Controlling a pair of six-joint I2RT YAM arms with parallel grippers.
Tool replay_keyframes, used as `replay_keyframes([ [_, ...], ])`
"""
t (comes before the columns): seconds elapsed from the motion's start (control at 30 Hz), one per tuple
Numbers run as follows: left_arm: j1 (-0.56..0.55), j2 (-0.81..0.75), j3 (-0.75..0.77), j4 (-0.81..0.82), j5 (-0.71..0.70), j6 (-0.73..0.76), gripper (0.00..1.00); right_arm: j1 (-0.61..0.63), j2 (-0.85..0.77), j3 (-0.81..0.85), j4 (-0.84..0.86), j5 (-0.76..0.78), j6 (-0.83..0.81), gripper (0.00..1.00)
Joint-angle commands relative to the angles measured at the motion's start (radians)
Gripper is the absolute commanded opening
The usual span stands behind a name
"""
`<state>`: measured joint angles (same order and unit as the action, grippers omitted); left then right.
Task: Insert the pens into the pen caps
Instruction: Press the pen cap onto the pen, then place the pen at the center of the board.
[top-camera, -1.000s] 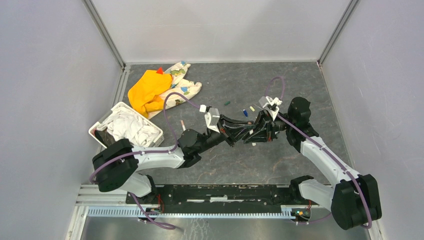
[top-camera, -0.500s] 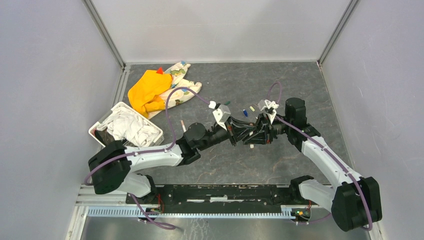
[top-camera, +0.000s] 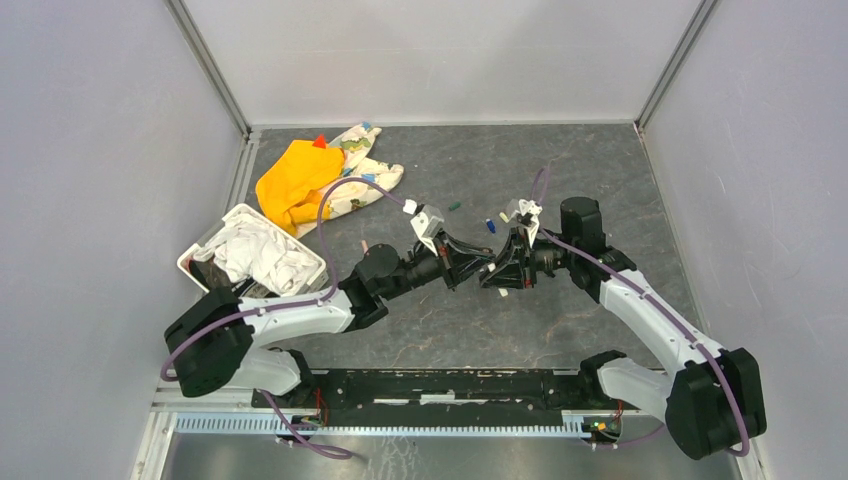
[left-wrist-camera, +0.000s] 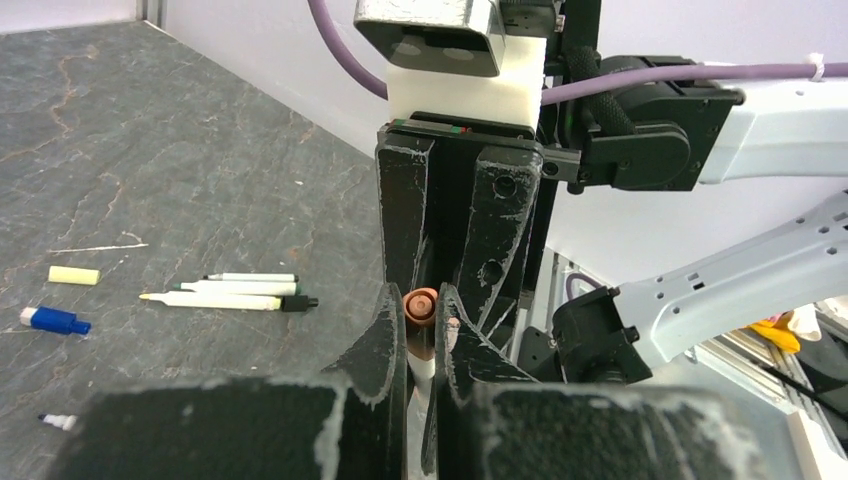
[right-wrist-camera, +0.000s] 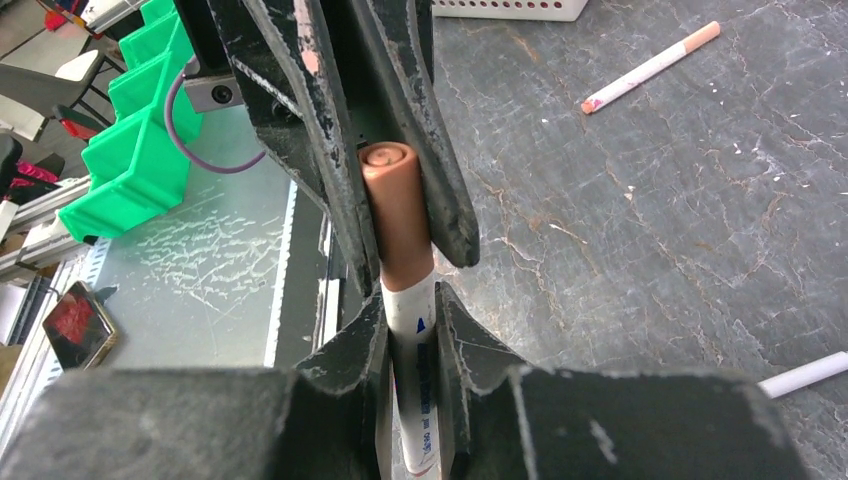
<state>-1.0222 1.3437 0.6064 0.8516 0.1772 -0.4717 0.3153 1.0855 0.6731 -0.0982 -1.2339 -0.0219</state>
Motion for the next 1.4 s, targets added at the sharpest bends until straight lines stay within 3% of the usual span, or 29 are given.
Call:
replay_keyframes([
  [0.0, -0.098, 0.116, -0.053, -0.357, 0.42, -0.108, 0.02, -0.017, -0.017, 0.089, 0.407, 0.161, 0.078, 0.0],
  [0.17, -0.068, 0.143, -0.035, -0.118, 0.383, -0.249, 0.04, -0.009, -0.016, 0.069, 0.394, 0.157, 0.065, 0.0],
  [0.27, -0.056, 0.115, -0.04, -0.076, 0.363, -0.284, 0.06, -0.012, -0.019, 0.053, 0.39, 0.157, 0.058, 0.0],
  [0.53, -0.041, -0.06, -0.041, -0.232, 0.225, -0.231, 0.43, -0.011, -0.013, 0.024, 0.391, 0.149, 0.043, 0.0],
  [0.67, -0.039, -0.109, -0.013, -0.29, 0.159, -0.202, 0.54, -0.012, -0.016, 0.013, 0.394, 0.142, 0.044, 0.0],
  [0.87, -0.034, -0.225, -0.042, -0.347, 0.077, -0.113, 0.6, -0.011, -0.037, -0.021, 0.412, 0.123, 0.039, 0.0],
  [1.07, -0.029, -0.426, -0.131, -0.361, -0.07, -0.036, 0.66, -0.015, -0.045, -0.109, 0.586, 0.118, 0.167, 0.0],
  [1.2, -0.028, -0.53, -0.187, -0.39, -0.242, -0.018, 0.77, -0.008, -0.022, -0.16, 0.639, 0.223, 0.24, 0.0],
  [1.37, -0.028, -0.594, -0.185, -0.504, -0.43, 0.0, 0.77, 0.05, 0.065, -0.122, 0.534, 0.434, 0.234, 0.04],
])
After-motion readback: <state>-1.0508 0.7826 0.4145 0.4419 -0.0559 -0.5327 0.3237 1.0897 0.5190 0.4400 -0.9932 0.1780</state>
